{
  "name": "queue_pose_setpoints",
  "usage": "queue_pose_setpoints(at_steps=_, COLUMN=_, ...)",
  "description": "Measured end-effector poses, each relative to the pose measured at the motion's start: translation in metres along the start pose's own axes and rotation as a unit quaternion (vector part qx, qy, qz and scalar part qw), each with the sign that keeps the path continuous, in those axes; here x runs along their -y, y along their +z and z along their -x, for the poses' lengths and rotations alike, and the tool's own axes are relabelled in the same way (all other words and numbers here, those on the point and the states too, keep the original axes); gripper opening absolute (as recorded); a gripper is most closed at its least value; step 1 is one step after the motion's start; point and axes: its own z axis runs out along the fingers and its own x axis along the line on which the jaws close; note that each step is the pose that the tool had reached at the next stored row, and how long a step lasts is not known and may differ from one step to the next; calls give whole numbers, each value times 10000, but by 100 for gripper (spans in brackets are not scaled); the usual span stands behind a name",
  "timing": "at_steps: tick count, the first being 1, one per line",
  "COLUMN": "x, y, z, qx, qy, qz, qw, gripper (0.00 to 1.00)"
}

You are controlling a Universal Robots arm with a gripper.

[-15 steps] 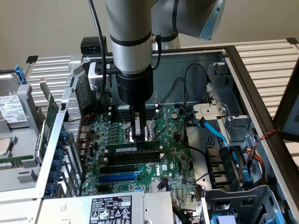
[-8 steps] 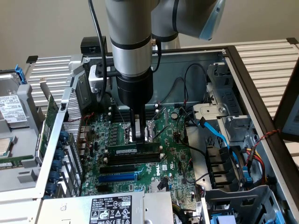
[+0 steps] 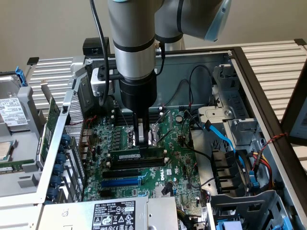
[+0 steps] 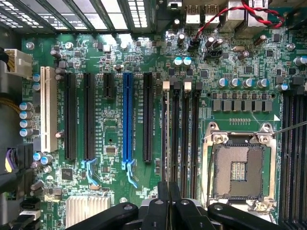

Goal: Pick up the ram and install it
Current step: 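Insert the ram into the slot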

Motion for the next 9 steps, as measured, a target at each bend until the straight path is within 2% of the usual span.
queue_pose_setpoints(at_steps=9, x=-12, y=15, z=10, qx=0, qy=1, qz=0, qw=10000, gripper=12)
